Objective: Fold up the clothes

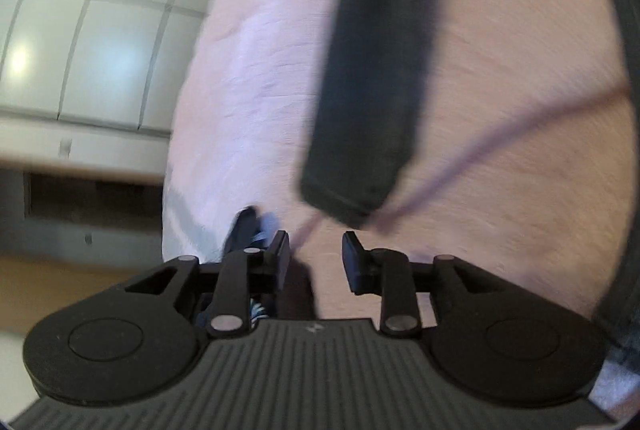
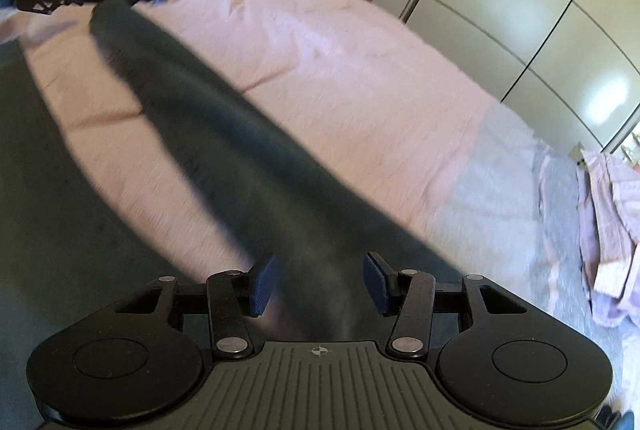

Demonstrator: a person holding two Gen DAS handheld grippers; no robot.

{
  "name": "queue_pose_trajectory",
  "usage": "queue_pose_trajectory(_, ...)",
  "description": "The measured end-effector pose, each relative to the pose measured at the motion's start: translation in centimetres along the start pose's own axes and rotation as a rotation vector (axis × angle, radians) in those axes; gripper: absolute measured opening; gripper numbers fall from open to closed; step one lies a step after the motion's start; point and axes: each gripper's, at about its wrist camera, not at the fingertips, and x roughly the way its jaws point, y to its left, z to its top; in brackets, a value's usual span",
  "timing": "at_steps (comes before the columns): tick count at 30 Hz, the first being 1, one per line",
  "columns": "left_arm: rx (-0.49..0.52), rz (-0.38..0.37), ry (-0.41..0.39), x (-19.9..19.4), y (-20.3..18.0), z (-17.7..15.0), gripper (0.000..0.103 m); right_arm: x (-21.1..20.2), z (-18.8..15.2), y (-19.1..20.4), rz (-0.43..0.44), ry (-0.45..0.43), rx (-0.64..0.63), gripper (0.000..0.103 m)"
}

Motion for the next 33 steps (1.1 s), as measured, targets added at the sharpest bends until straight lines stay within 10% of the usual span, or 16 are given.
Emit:
queue_pose_trajectory(10, -0.364, -0.231, -0.002, 9.3, 7.8, 6.2, 0.035, 7.7, 4.6, -3.3, 0.02, 0.015, 0.081, 0.049)
queue_pose_trajectory(14, -0.354, -0.472, 0.062, 13.0, 6.2, 5.2, 0.024, 11.5, 4.3, -3.4, 0.061, 0.094, 0.086, 0.049)
queue_pose_trajectory(20, -0.335, -0.568, 0.027, 12.5, 5.6, 3.9, 0.017, 11.9, 2.4, -2.8, 0.076, 0.095, 0.118, 0.049)
queue_pose_trajectory(26, -0.327, -0.546, 0.034, 15.2, 6.2, 4.2, 0.068, 11.2, 1.8, -2.4, 0.069, 0.09, 0.114, 0.049)
queue_pose_trajectory(31, -0.488, -0.764, 0.112, 17.8, 7.5, 3.4, 0.037, 11.6, 2.0, -2.4, 0.054, 0.097, 0.108, 0.049)
queue_pose_trajectory(33, -0.454, -0.743, 0.106, 17.2, 7.3, 3.6, 0.028, 11.7, 2.0, -2.4, 0.046, 0.093, 0.116, 0.049)
